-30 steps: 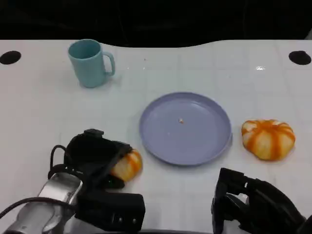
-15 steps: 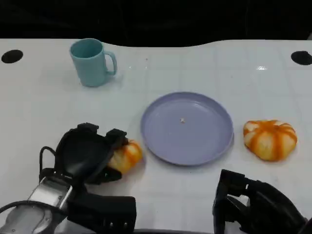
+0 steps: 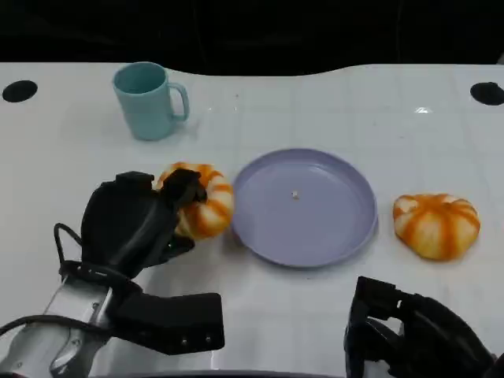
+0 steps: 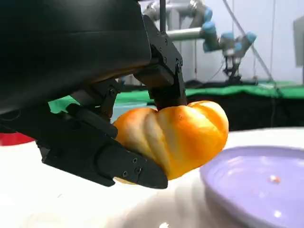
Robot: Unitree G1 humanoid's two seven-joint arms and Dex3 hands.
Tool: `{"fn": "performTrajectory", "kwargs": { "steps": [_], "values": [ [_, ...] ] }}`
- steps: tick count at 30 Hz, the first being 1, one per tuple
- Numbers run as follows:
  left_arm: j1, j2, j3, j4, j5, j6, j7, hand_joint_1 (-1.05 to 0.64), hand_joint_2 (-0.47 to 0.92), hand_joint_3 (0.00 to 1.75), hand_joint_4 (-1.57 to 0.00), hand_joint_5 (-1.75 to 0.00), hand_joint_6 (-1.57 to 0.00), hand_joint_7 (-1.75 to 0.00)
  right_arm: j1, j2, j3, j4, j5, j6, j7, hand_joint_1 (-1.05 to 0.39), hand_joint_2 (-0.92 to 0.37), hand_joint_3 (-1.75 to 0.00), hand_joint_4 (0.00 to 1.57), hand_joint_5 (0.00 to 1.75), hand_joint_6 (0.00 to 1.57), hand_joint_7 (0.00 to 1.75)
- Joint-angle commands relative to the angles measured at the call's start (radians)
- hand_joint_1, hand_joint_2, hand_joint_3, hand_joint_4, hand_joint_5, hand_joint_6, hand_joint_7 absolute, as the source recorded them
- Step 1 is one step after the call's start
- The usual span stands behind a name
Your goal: Grasp the bread from the table and place it into the plate.
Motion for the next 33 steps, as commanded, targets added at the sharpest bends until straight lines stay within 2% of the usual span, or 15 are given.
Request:
{"fn": "performTrajectory", "kwargs": {
  "steps": [1,3,6,9,11,17,21,23,27,29,31,33],
  "values": [
    [-0.005,-0.006,0.015,-0.015,-0.029,-0.048,0.044,-0.31,0.75,0.47,-0.82,-1.75,-0.65,-1.59,0.011,-0.020,-0.014,-0.011,0.004,-0.012,0.006,-0.51,-0.92,-0.41,0.61,1.75,0.43,1.69],
    [-0.008,-0.009,0.018,-0.012,-0.034,-0.059,0.047,-0.30,0.65,0.65,-0.83,-1.75,-0.65,-1.59,0.012,-0.021,-0.013,-0.013,0.003,-0.010,0.005,-0.51,-0.92,-0.41,0.60,1.75,0.43,1.69],
    [-0.033,-0.028,0.015,-0.003,-0.038,-0.073,0.035,-0.30,0.61,0.72,-0.83,-1.75,-0.66,-1.59,0.014,-0.022,-0.012,-0.016,0.003,-0.006,0.004,-0.51,-0.92,-0.41,0.60,1.75,0.43,1.69],
    [-0.091,-0.061,0.001,0.028,-0.052,-0.110,0.017,-0.30,0.53,0.89,-0.86,-1.75,-0.70,-1.53,0.019,-0.025,-0.007,-0.025,0.002,0.003,0.000,-0.51,-0.92,-0.41,0.61,1.75,0.44,1.69],
    [-0.122,-0.077,-0.011,0.049,-0.063,-0.125,-0.013,-0.29,0.49,0.95,-0.87,-1.75,-0.70,-1.58,0.022,-0.025,-0.003,-0.030,-0.001,0.005,-0.002,-0.50,-0.92,-0.41,0.61,1.75,0.43,1.69],
    [-0.226,-0.127,-0.062,0.161,-0.060,-0.166,-0.045,-0.32,0.42,1.02,-0.88,-1.75,-0.66,-1.73,0.029,-0.023,0.003,-0.028,0.000,-0.010,0.008,-0.48,-0.92,-0.43,0.60,1.75,0.44,1.67],
    [-0.292,-0.168,-0.082,0.239,-0.075,-0.158,-0.119,-0.34,0.41,1.09,-0.89,-1.75,-0.68,-1.75,0.037,-0.021,0.008,-0.032,-0.001,-0.018,0.012,-0.48,-0.92,-0.44,0.60,1.75,0.44,1.66],
    [-0.317,-0.187,-0.085,0.262,-0.086,-0.151,-0.159,-0.34,0.43,1.08,-0.91,-1.75,-0.74,-1.60,0.042,-0.021,0.011,-0.042,0.001,-0.009,0.011,-0.48,-0.92,-0.44,0.61,1.75,0.45,1.66],
    [-0.361,-0.220,-0.092,0.303,-0.106,-0.139,-0.222,-0.31,0.43,1.09,-0.96,-1.75,-0.72,-1.71,0.057,-0.026,0.019,-0.077,-0.007,0.014,-0.008,-0.49,-0.91,-0.44,0.60,1.75,0.45,1.66],
    [-0.380,-0.233,-0.097,0.320,-0.110,-0.120,-0.262,-0.32,0.44,1.08,-0.97,-1.75,-0.77,-1.56,0.062,-0.026,0.022,-0.085,-0.009,0.014,-0.012,-0.49,-0.91,-0.44,0.59,1.75,0.46,1.66],
    [-0.396,-0.243,-0.097,0.339,-0.118,-0.113,-0.289,-0.32,0.47,1.08,-0.97,-1.75,-0.77,-1.56,0.064,-0.026,0.023,-0.086,-0.008,0.009,-0.010,-0.49,-0.91,-0.44,0.59,1.75,0.45,1.66],
    [-0.410,-0.248,-0.092,0.364,-0.136,-0.126,-0.315,-0.30,0.49,1.07,-0.94,-1.75,-0.78,-1.46,0.062,-0.023,0.025,-0.078,-0.010,-0.002,-0.007,-0.49,-0.91,-0.44,0.59,1.75,0.45,1.66]
  ]
}}
